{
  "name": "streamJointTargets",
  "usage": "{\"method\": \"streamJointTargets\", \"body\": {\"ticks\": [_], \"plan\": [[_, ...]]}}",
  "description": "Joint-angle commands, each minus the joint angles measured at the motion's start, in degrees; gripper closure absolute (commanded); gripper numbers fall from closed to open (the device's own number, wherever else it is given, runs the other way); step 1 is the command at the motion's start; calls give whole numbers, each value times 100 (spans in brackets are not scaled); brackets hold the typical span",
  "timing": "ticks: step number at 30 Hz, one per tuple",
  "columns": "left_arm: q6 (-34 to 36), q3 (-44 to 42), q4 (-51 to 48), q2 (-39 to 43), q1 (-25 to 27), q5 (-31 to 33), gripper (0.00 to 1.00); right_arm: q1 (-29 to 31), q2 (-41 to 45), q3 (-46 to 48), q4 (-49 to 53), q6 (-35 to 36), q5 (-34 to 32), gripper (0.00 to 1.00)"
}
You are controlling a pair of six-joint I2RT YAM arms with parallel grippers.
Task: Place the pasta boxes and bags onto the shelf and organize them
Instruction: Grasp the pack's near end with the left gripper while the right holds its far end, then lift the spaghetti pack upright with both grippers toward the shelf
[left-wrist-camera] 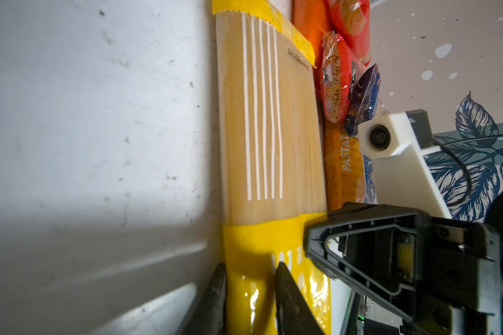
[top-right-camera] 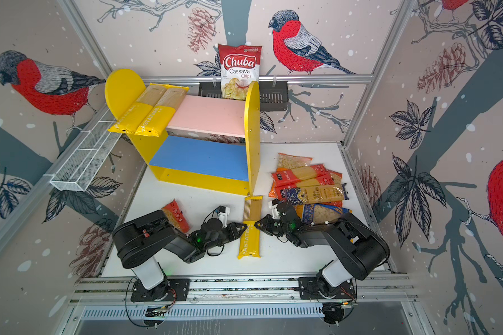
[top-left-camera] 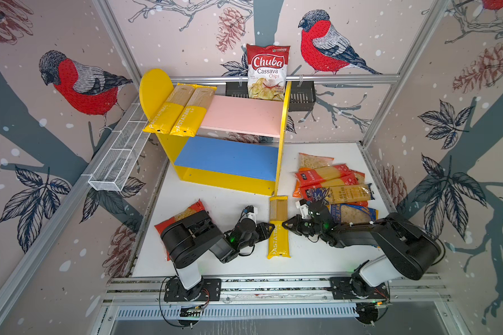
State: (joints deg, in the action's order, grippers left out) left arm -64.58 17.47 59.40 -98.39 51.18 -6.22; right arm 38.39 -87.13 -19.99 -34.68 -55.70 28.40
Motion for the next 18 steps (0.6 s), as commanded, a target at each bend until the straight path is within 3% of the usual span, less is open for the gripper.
{"method": "streamJointTargets", "body": {"ticks": [1,7,18], "plan": [[58,-49,-103,292,-26,-128,71,101,154,71,-551,-233,163,92],[76,-85,-398,986,-316,-188,65,297,742,188,-520,-347,-215,98],[1300,55,-2113,2865,-578,93,49,605,2240,-19,312,562,-1005,100]]}}
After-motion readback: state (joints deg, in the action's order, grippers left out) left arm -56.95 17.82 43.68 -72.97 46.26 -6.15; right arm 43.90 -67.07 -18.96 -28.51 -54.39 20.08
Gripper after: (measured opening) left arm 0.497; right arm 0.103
